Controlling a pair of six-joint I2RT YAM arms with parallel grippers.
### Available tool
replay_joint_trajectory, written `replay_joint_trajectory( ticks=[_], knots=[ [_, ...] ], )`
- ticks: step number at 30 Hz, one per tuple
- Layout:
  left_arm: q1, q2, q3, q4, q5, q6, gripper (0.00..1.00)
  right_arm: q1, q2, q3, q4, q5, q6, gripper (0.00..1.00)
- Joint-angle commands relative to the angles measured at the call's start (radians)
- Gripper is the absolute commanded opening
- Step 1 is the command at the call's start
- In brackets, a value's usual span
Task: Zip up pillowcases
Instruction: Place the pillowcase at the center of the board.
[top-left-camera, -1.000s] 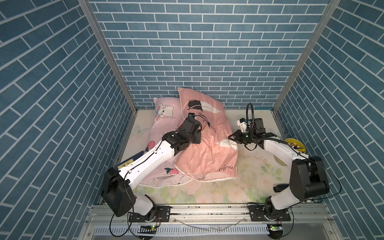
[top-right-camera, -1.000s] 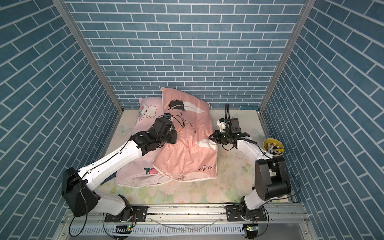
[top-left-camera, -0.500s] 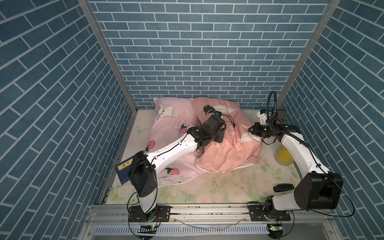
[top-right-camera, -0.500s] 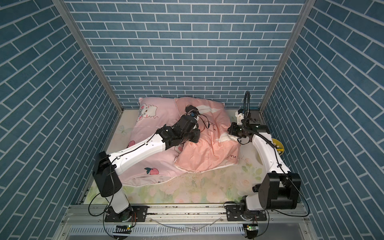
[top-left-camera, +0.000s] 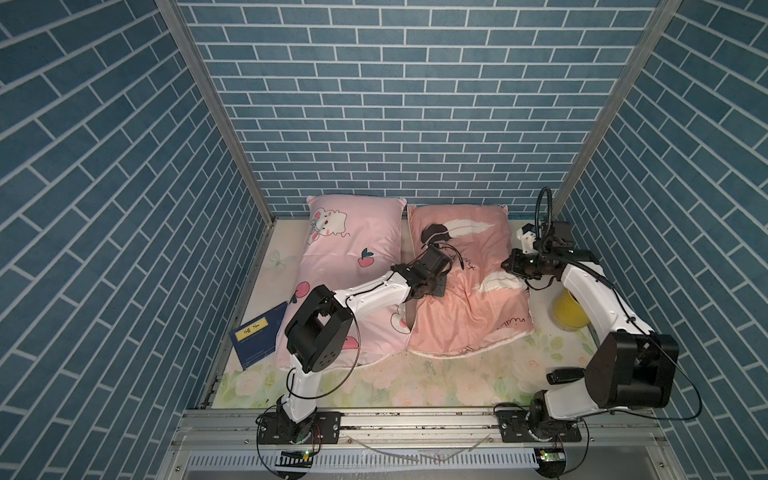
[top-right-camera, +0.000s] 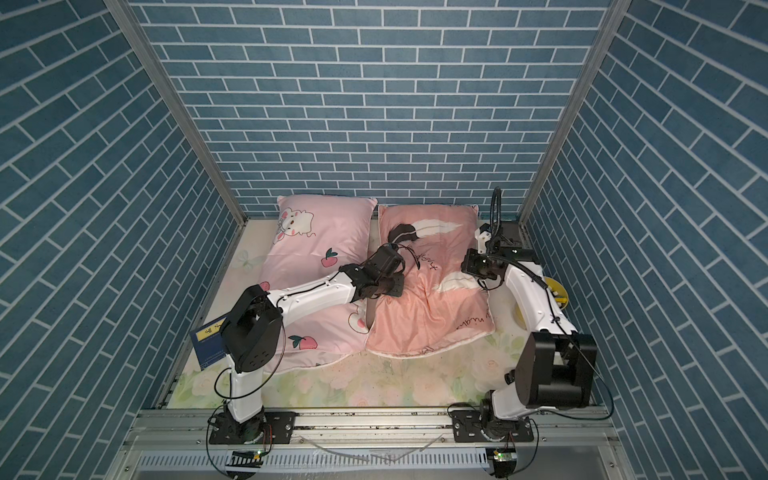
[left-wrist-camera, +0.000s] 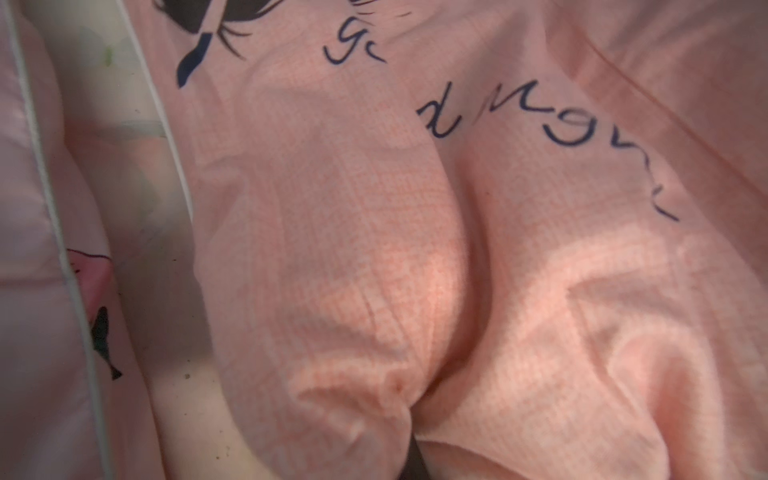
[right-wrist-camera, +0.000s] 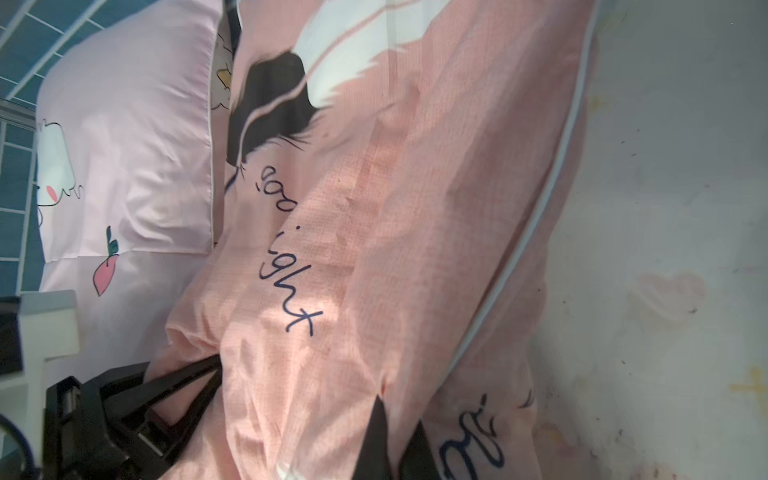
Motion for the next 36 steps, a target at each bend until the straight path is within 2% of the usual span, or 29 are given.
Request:
replay_joint_trajectory(
  ticks=[1, 11, 12, 13, 15, 17, 19, 20, 24, 26, 29, 36],
  knots=[
    [0.054, 0.013, -0.023, 0.083, -0.051, -0.054, 0.0, 0.008, 0.074, -0.01, 0.084, -0.104, 0.004, 0.0],
    [0.132, 0.017, -0.077, 0.137, -0.128, -0.114, 0.0, 0.011, 0.186, 0.051, 0.101, -0.196, 0.004, 0.0],
    [0.133, 0.014, -0.075, 0.139, -0.132, -0.111, 0.05, 0.01, 0.181, 0.047, 0.098, -0.197, 0.004, 0.0],
    [0.134, 0.006, -0.075, 0.143, -0.139, -0.105, 0.18, 0.01, 0.171, 0.039, 0.095, -0.199, 0.0, 0.04],
    [0.131, -0.025, -0.079, 0.166, -0.127, -0.078, 0.5, 0.01, 0.145, 0.023, 0.067, -0.186, -0.01, 0.27],
    [0.12, -0.068, -0.071, 0.163, -0.129, -0.042, 0.72, 0.008, 0.108, -0.007, 0.053, -0.176, -0.012, 0.5],
    [0.098, -0.108, -0.046, 0.128, -0.151, 0.012, 0.83, 0.007, 0.073, -0.038, 0.043, -0.153, -0.007, 0.66],
    [0.08, -0.13, -0.028, 0.096, -0.168, 0.042, 0.87, 0.005, 0.053, -0.052, 0.034, -0.133, -0.009, 0.69],
    [0.003, -0.189, 0.045, -0.019, -0.215, 0.118, 0.89, -0.026, -0.024, -0.093, -0.022, -0.032, -0.006, 0.75],
    [-0.034, -0.179, 0.062, -0.019, -0.148, 0.104, 0.89, -0.044, -0.063, -0.118, -0.039, 0.037, -0.004, 0.76],
    [-0.067, -0.091, 0.101, 0.004, -0.032, 0.041, 0.88, -0.071, -0.116, -0.16, -0.039, 0.094, 0.005, 0.77],
    [-0.095, 0.135, 0.232, 0.032, 0.066, -0.006, 0.82, -0.097, -0.198, -0.265, -0.021, 0.13, 0.004, 0.78]
  ],
)
